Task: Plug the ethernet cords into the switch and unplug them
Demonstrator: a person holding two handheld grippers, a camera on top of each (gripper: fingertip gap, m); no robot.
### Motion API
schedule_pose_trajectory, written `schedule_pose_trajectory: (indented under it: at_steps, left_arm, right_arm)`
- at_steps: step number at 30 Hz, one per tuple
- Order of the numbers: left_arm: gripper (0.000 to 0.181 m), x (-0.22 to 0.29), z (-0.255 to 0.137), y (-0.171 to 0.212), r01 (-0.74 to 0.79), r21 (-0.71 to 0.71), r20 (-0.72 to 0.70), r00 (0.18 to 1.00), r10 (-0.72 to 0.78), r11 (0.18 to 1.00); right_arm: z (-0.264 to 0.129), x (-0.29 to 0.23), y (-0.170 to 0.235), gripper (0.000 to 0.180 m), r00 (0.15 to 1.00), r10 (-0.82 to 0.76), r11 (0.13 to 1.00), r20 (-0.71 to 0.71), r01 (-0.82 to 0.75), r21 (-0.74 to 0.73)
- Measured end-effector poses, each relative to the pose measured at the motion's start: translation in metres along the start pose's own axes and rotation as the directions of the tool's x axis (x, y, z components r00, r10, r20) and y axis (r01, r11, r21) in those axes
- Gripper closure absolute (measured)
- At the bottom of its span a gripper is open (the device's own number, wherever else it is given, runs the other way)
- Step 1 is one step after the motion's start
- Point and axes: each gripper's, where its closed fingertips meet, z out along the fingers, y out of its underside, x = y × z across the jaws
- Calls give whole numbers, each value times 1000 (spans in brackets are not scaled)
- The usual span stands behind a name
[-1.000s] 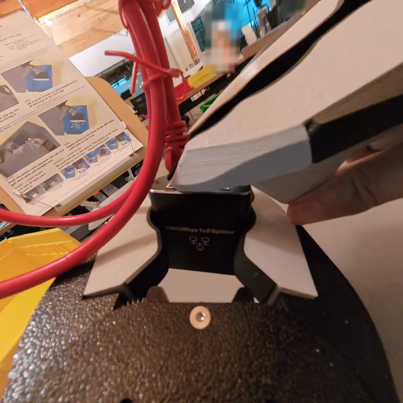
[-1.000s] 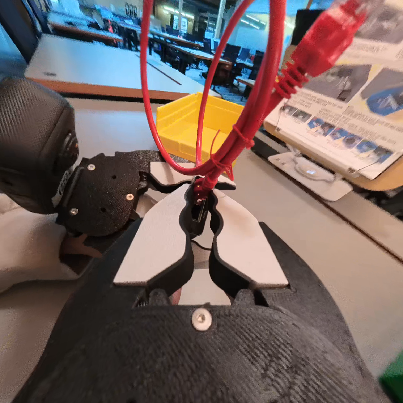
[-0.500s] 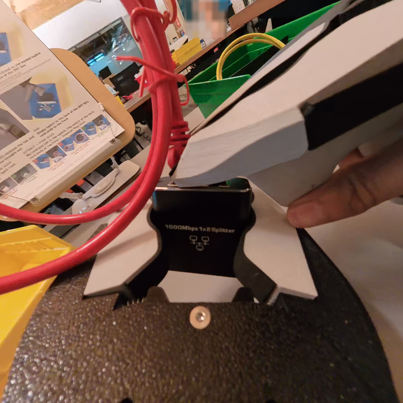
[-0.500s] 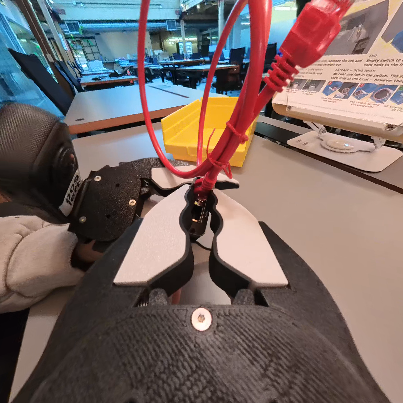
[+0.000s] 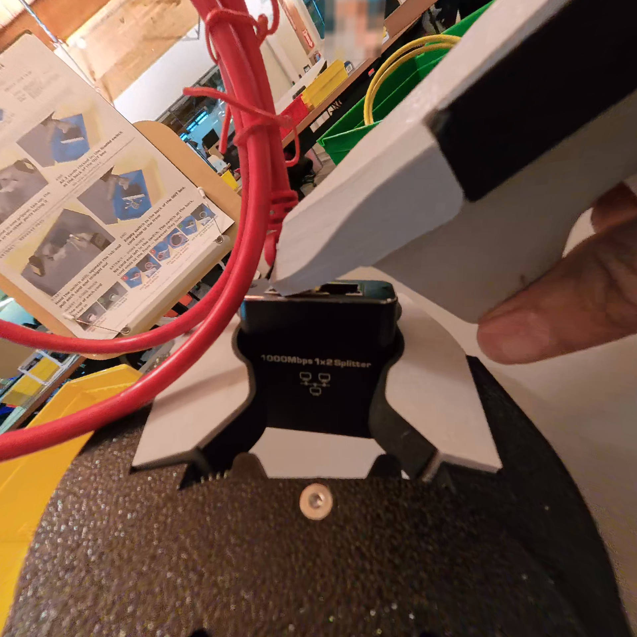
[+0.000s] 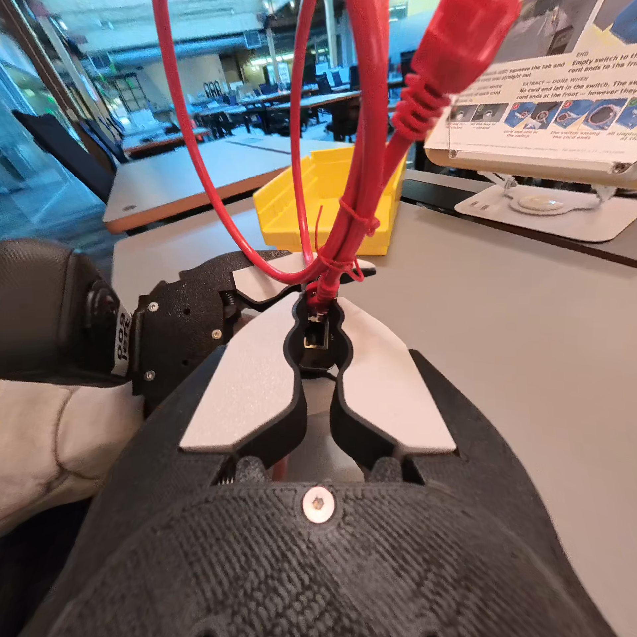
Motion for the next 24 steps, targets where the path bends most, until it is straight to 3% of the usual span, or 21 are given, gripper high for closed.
schedule_pose_trajectory:
  at_steps: [9,24]
  left_arm:
    - [105,10,0,-2,95,17,-83,992,-93,995]
    - [105,-5,-3,1,2,-17,35,999,-1,1000]
  right_arm:
    - [-2,3,2,165,995,-88,993,-54,83,-80]
    - [2,-2,-1,165,999,-27,997,-44,23,-77]
